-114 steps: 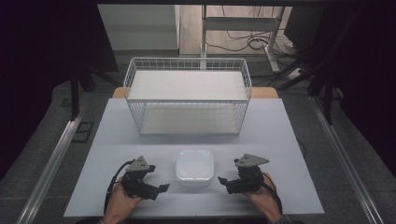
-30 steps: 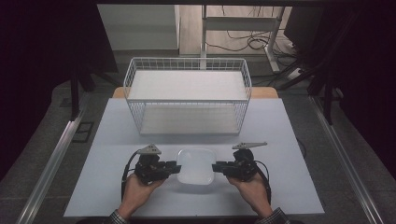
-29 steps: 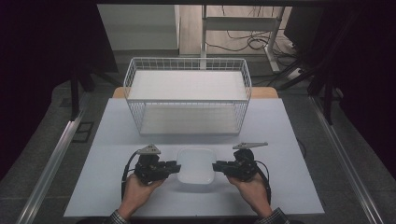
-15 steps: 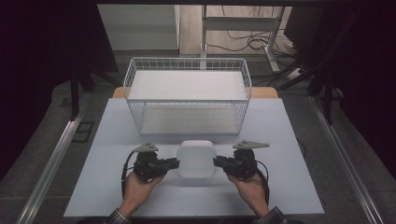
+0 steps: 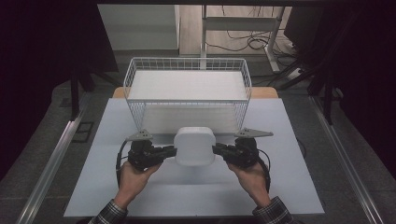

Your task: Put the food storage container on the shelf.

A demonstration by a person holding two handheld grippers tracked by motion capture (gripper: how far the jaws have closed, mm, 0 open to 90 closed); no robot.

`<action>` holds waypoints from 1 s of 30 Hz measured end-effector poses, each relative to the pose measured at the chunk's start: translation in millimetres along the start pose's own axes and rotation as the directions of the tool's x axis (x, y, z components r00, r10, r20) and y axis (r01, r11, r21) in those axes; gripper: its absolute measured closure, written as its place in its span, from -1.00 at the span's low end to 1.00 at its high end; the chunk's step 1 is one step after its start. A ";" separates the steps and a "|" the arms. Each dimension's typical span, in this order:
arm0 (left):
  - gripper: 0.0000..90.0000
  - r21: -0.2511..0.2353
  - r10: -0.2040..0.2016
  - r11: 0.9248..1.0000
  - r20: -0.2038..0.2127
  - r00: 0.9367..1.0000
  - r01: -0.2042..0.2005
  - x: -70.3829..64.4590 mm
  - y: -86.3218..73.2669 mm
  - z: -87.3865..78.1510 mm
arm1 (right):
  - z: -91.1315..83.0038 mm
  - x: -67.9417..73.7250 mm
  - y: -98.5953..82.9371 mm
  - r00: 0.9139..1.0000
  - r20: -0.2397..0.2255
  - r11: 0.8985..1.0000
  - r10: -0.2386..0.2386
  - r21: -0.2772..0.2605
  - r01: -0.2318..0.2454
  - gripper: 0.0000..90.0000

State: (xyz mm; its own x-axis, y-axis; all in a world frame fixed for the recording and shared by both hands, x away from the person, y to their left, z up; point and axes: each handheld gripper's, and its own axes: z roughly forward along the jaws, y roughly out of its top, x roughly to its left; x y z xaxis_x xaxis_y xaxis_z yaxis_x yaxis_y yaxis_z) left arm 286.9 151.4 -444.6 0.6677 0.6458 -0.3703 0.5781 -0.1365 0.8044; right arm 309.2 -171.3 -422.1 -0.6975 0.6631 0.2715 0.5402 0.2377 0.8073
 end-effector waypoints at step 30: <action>0.78 -0.121 0.063 0.990 -0.050 0.997 -0.069 2.0 101.7 -49.6 | -10.8 8.1 110.5 0.998 -0.011 0.991 -0.064 -0.116 0.062 0.73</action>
State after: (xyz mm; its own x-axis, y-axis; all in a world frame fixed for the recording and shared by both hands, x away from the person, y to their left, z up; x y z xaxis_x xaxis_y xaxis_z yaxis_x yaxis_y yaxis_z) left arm 323.7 176.1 -340.5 0.6786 0.6728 -0.2948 0.4699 -0.0892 0.8782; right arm 358.2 -147.4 -325.1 -0.7357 0.6388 0.2249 0.4372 0.1943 0.8781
